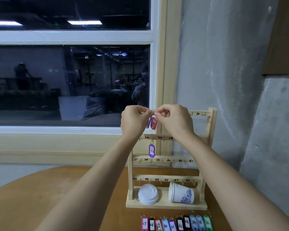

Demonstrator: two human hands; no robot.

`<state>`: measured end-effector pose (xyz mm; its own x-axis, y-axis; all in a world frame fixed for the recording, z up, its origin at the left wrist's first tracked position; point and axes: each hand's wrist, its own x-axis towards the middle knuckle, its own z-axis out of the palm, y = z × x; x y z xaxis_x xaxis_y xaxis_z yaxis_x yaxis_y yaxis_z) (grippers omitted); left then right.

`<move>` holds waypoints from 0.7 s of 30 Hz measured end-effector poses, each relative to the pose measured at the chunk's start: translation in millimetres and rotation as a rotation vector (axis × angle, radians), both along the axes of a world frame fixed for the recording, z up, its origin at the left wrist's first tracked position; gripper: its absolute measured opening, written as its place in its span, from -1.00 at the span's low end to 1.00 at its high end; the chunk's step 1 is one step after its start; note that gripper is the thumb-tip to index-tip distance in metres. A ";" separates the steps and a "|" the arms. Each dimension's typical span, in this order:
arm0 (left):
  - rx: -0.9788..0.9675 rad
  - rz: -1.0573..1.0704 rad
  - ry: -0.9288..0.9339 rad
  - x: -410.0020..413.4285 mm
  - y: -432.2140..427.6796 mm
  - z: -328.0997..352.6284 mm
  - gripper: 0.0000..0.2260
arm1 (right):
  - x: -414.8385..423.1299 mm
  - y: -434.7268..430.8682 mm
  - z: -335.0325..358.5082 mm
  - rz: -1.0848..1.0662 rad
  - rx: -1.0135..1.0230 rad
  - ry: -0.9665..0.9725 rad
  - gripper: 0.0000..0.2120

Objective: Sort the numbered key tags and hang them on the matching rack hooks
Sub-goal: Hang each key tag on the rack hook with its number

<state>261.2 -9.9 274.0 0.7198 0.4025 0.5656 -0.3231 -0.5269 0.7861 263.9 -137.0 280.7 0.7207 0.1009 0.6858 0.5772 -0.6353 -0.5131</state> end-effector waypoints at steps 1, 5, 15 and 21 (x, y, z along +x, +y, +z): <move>0.014 0.009 0.005 0.3 -0.3 -0.5 -0.91 | 0.8 1.4 0.8 -0.008 0.003 -0.011 -0.91; 0.082 0.031 0.022 1.5 0.4 -3.4 -0.93 | 5.4 6.4 2.8 -0.076 0.001 -0.028 -0.89; 0.175 0.075 0.051 -4.9 10.1 -12.7 -0.91 | 11.6 11.6 -1.9 -0.221 -0.233 -0.192 -0.87; 0.223 -0.027 0.051 -22.5 21.5 -31.6 -0.94 | -3.6 6.8 -21.7 -0.190 -0.242 -0.298 -0.81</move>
<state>238.7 11.5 242.3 0.7586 0.2517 0.6009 -0.3019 -0.6815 0.6666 260.4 -130.3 258.9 0.5156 0.1693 0.8399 0.5388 -0.8262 -0.1643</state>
